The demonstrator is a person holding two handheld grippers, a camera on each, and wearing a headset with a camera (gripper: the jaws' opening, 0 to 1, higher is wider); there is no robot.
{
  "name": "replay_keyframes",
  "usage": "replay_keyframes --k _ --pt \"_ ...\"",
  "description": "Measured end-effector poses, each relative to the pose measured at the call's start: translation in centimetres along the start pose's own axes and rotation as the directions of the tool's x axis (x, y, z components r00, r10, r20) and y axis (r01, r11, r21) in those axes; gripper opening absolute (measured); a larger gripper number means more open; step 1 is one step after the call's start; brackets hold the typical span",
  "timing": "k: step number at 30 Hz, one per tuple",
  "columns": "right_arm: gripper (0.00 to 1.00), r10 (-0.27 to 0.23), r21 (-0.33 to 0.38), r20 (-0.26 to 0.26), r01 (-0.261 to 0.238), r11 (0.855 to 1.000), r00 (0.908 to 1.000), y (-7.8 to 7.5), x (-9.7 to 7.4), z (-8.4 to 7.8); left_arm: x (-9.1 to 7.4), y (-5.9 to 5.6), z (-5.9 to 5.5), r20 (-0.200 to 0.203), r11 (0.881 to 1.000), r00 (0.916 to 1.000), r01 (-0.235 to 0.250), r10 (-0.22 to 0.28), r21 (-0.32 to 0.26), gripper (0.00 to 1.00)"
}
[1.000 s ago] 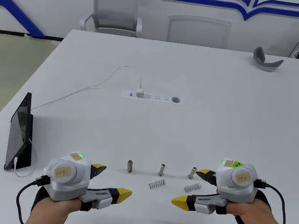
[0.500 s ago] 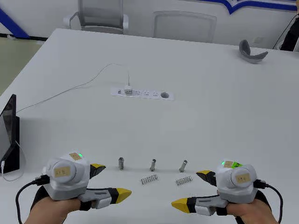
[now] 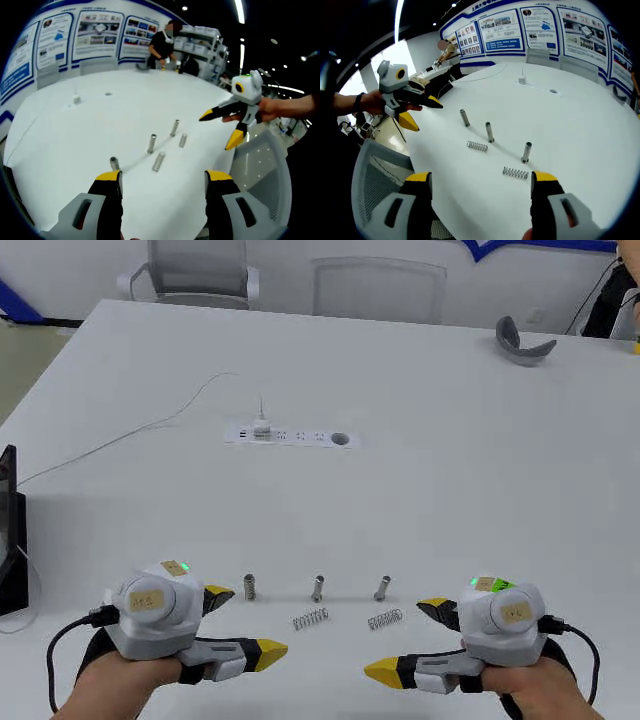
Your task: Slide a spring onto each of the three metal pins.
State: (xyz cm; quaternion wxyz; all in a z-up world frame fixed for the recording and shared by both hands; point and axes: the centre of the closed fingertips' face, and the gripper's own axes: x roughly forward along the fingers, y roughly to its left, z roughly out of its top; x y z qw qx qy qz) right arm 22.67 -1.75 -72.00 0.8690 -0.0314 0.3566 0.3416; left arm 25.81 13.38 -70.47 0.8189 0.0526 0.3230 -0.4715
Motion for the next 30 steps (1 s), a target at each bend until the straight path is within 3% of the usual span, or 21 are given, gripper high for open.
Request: replay_keyframes --k 5,10,15,17,19,23,30 --pt "0.83 -0.009 0.010 0.008 0.009 1.000 0.9999 -0.3 -0.4 -0.1 1.5 -0.8 0.0 -0.043 0.998 0.9987 0.031 -0.028 0.060 0.67" --pt "0.83 -0.017 0.016 0.011 0.017 1.000 0.9998 -0.4 -0.9 -0.2 2.5 -1.4 0.5 -0.055 0.995 0.9972 0.055 -0.050 0.084 0.67" --pt "0.83 -0.021 0.020 0.006 0.021 1.000 0.9998 -0.3 -1.2 -0.4 3.5 -1.4 0.2 -0.104 0.993 0.9929 0.067 -0.057 0.096 0.64" --pt "0.83 -0.024 0.025 0.008 0.024 0.999 0.9997 -0.1 -1.3 -0.3 4.1 -1.4 -0.3 -0.137 0.990 0.9891 0.072 -0.055 0.120 0.62" --pt "0.83 -0.029 0.030 0.016 0.029 0.999 0.9994 -0.2 -1.3 -0.1 4.7 -1.2 -1.2 -0.197 0.984 0.9794 0.078 -0.045 0.163 0.58" --pt "0.82 -0.032 0.045 0.035 0.031 0.999 0.9988 -0.1 -1.5 0.2 6.3 -1.5 -2.1 -0.250 0.973 0.9665 0.109 -0.057 0.201 0.54" --pt "0.82 -0.036 0.052 0.030 0.034 0.998 0.9989 -0.1 -1.7 -0.3 8.5 -1.3 -2.6 -0.287 0.967 0.9563 0.124 -0.057 0.221 0.48"
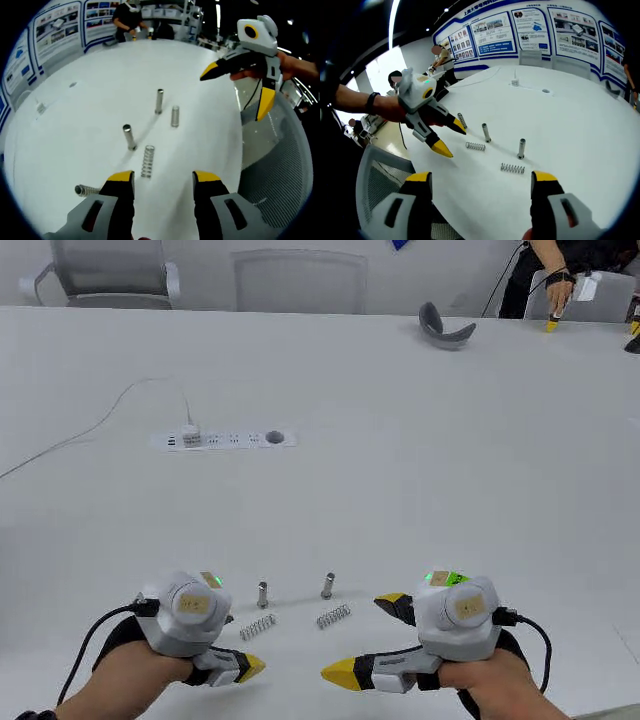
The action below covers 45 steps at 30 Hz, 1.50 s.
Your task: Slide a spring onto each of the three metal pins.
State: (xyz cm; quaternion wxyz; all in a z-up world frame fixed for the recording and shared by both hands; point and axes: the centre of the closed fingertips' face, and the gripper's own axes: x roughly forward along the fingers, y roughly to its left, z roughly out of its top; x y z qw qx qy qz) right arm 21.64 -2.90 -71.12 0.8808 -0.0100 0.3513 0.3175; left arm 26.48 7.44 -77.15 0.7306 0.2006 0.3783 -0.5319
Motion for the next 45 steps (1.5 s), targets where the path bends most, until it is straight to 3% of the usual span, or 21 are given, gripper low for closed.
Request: replay_keyframes --k 17,26,33,36,45 --pt "0.82 0.004 0.016 -0.020 -0.004 1.000 0.9998 -0.2 -0.2 -1.0 2.8 2.0 -0.4 -0.022 0.999 0.9990 -0.038 0.037 -0.023 0.23" --pt "0.82 0.011 0.018 -0.021 -0.010 1.000 0.9997 -0.2 0.0 -0.9 3.6 2.2 -0.7 -0.019 0.999 0.9984 -0.054 0.054 0.002 0.15" --pt "0.82 0.013 0.017 -0.022 -0.013 1.000 0.9997 -0.2 0.0 -0.9 3.6 2.0 -0.5 -0.015 0.997 0.9971 -0.074 0.075 0.032 0.11" --pt "0.82 0.015 0.015 -0.025 -0.014 1.000 0.9996 -0.2 0.1 -0.9 3.5 2.0 -0.5 -0.006 0.997 0.9973 -0.073 0.073 0.001 0.10" --pt "0.80 0.028 0.023 -0.023 -0.027 0.999 0.9994 0.2 0.3 -0.9 2.3 1.5 -1.0 0.002 0.998 0.9976 -0.069 0.069 -0.007 0.10"
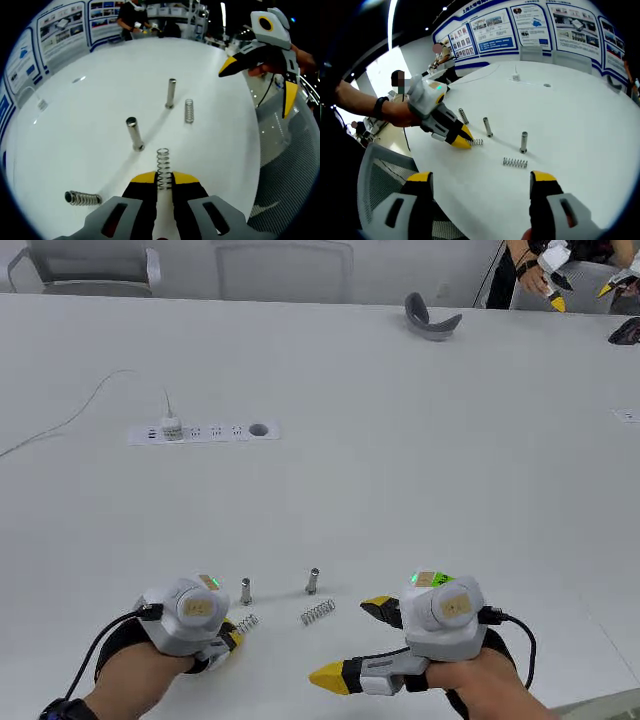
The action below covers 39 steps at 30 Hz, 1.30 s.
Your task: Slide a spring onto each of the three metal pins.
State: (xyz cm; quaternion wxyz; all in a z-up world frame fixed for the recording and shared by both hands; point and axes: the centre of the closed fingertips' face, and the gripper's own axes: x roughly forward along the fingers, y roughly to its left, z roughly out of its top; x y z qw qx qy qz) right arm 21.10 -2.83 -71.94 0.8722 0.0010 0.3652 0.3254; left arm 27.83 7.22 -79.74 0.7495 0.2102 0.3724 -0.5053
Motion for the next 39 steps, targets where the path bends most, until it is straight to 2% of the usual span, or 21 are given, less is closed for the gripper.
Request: replay_keyframes --k 3,4,7,12,16,23,26,31,39 --pt "0.80 0.004 -0.001 -0.001 -0.004 1.000 1.0000 0.1 0.1 -0.1 -0.6 0.0 0.1 0.011 1.000 0.9999 -0.008 0.008 -0.007 0.10" --pt "0.80 0.006 -0.001 0.000 -0.006 1.000 1.0000 0.2 0.1 -0.1 -1.1 -0.1 0.3 0.026 0.999 0.9996 -0.014 0.015 -0.028 0.10" --pt "0.80 0.010 0.000 0.001 -0.010 1.000 0.9999 0.4 0.2 -0.1 -2.1 -0.4 0.4 0.050 0.999 0.9986 -0.017 0.019 -0.042 0.10" --pt "0.80 0.021 -0.004 0.000 -0.021 1.000 0.9998 0.8 0.3 -0.1 -3.7 -1.1 0.1 0.072 0.999 0.9972 -0.018 0.020 -0.034 0.10" --pt "0.80 0.027 -0.001 0.002 -0.027 1.000 0.9996 1.0 0.3 -0.1 -5.3 -1.4 0.4 0.103 0.998 0.9945 -0.015 0.021 -0.059 0.10" --pt "0.79 0.039 0.011 0.001 -0.039 0.999 0.9992 1.5 0.5 -0.3 -7.9 -1.7 0.9 0.155 0.998 0.9872 -0.030 0.039 -0.062 0.10" --pt "0.79 0.044 0.010 0.006 -0.044 0.999 0.9990 1.7 0.6 0.0 -8.8 -1.8 0.9 0.163 0.998 0.9857 -0.036 0.044 -0.052 0.10" --pt "0.78 0.050 0.025 0.026 -0.051 0.998 0.9984 1.9 0.9 0.8 -9.5 -1.6 0.8 0.169 0.998 0.9844 -0.040 0.047 -0.045 0.10" --pt "0.77 0.077 0.038 0.049 -0.078 0.996 0.9959 2.9 1.4 1.8 -10.0 -1.5 1.7 0.186 0.999 0.9814 -0.042 0.046 -0.025 0.10"
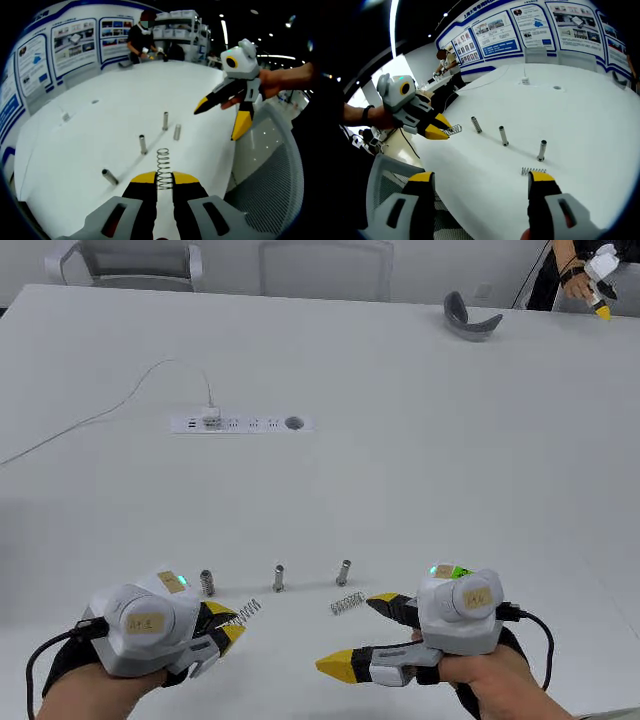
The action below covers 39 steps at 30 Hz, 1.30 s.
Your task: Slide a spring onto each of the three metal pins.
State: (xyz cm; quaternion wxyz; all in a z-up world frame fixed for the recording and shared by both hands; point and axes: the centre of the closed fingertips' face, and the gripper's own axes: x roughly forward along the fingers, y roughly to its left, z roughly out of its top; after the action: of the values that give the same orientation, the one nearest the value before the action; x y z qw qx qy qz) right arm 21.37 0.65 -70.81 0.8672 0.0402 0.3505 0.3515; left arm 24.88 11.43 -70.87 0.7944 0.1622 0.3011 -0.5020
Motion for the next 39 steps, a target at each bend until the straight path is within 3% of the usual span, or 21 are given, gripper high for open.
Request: replay_keyframes --k 10,15,24,32,39 --pt "0.72 0.078 0.070 0.049 -0.081 0.994 0.9958 1.2 0.4 1.9 0.1 -1.0 1.7 0.023 0.998 0.9992 0.032 -0.033 0.052 0.10" --pt "0.66 0.112 0.095 0.087 -0.120 0.988 0.9899 1.5 0.7 3.3 0.1 -1.5 2.7 0.033 0.996 0.9983 0.046 -0.048 0.075 0.10" --pt "0.53 0.156 0.116 0.108 -0.168 0.979 0.9818 2.1 1.6 4.9 0.6 -2.6 4.0 0.048 0.991 0.9956 0.075 -0.080 0.107 0.10" --pt "0.39 0.175 0.206 0.163 -0.207 0.956 0.9709 1.9 2.1 6.3 0.9 -3.5 4.9 0.057 0.988 0.9925 0.100 -0.108 0.120 0.10" --pt "0.30 0.200 0.248 0.176 -0.241 0.938 0.9638 2.1 2.3 6.6 0.9 -4.1 5.8 0.067 0.984 0.9903 0.112 -0.122 0.138 0.10"
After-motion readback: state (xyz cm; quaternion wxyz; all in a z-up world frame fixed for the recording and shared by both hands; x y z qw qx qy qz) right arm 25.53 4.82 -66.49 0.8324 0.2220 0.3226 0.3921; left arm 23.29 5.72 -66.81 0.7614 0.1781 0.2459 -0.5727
